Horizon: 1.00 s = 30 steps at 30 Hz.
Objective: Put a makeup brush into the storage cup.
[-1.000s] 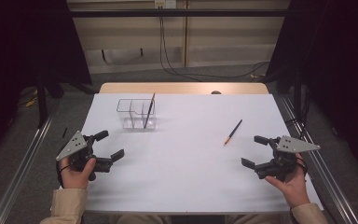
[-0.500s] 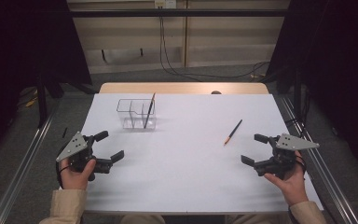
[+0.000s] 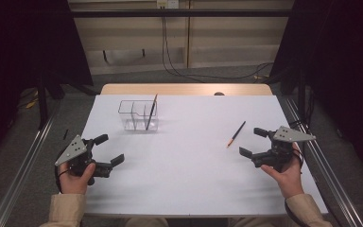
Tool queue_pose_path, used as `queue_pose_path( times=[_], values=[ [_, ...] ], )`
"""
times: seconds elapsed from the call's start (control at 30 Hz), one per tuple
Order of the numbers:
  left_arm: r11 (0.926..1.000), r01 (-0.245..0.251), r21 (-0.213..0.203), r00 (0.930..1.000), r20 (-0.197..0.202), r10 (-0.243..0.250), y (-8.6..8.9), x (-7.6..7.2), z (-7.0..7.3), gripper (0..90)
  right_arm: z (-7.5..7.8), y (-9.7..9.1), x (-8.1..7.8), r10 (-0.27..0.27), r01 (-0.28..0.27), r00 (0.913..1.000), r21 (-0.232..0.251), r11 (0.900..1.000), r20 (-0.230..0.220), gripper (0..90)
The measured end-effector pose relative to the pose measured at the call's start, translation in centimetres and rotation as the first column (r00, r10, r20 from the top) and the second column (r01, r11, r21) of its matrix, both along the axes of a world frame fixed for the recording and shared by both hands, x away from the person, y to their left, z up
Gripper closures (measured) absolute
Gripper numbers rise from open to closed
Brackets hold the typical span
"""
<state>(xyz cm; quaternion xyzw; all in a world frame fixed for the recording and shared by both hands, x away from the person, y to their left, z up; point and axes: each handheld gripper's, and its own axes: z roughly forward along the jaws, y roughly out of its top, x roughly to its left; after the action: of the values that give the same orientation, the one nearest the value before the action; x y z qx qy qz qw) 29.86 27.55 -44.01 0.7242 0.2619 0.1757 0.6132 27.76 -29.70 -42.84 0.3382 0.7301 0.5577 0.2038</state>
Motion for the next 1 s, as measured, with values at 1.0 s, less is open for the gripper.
queue_pose_path(
  times=[1.0],
  values=[
    [0.9999, 0.010, 0.000, 0.9999, 0.005, -0.010, -0.4, 0.2, -0.1, 0.1, 0.8, 0.6, 1.7, -0.025, 0.025, 0.9997, 0.020, 0.9995, 0.000, 0.8]
  ],
)
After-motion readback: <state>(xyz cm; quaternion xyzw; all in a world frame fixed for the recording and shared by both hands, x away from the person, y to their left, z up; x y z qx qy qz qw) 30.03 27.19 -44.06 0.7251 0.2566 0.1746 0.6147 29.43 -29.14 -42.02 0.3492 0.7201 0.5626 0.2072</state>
